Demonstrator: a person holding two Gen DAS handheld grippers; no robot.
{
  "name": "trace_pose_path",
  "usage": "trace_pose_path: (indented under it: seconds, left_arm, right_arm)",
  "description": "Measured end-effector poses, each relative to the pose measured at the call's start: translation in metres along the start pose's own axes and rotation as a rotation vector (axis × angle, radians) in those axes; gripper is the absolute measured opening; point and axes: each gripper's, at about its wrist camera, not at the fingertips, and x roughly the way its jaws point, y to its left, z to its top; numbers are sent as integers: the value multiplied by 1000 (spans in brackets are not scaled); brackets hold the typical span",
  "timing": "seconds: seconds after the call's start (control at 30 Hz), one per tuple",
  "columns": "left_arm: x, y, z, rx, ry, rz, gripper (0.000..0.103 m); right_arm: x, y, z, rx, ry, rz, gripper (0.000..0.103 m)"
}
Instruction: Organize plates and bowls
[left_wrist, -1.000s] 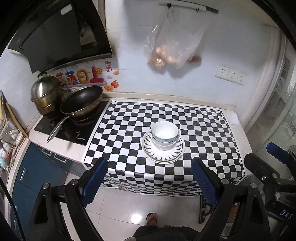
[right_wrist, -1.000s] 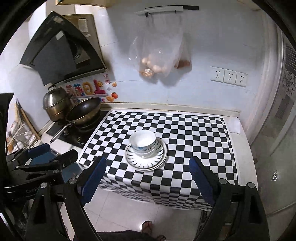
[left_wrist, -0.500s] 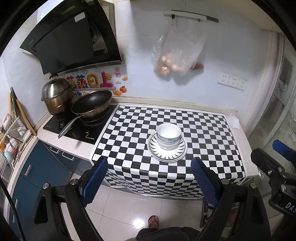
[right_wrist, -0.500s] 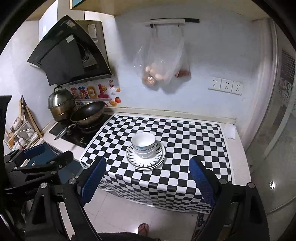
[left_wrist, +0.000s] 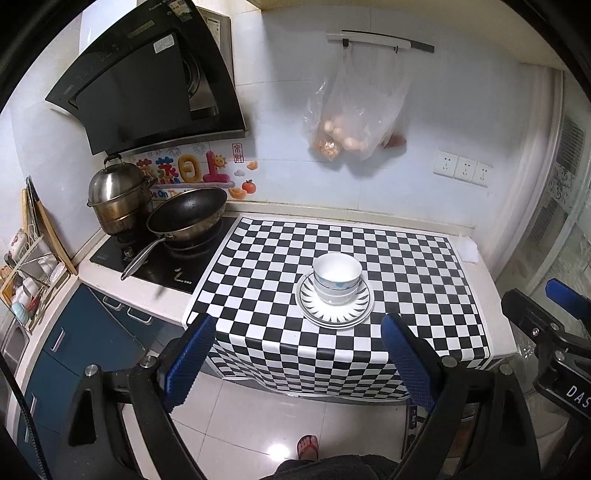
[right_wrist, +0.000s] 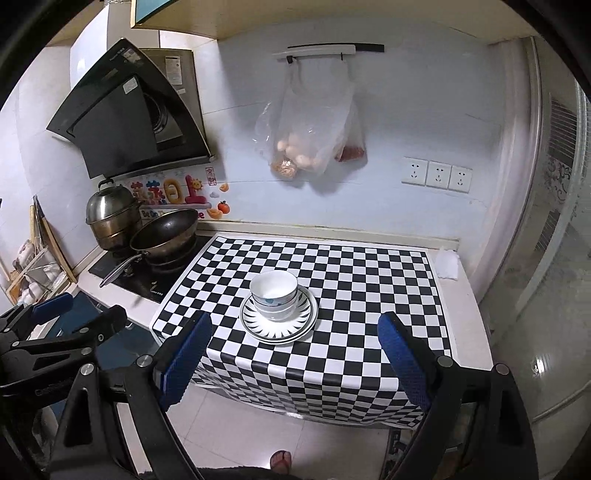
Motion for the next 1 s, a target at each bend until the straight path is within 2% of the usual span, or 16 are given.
trace_pose_path:
  seconds: [0.73,1.0]
  left_arm:
    - [-3,-1,0,15,1,15,92]
    - [-13,-1,0,17,-21,9,92]
  right_arm:
    - [0,-1,-3,-4,0,-13,94]
    - [-12,-3,-2,-4,-19,-20,94]
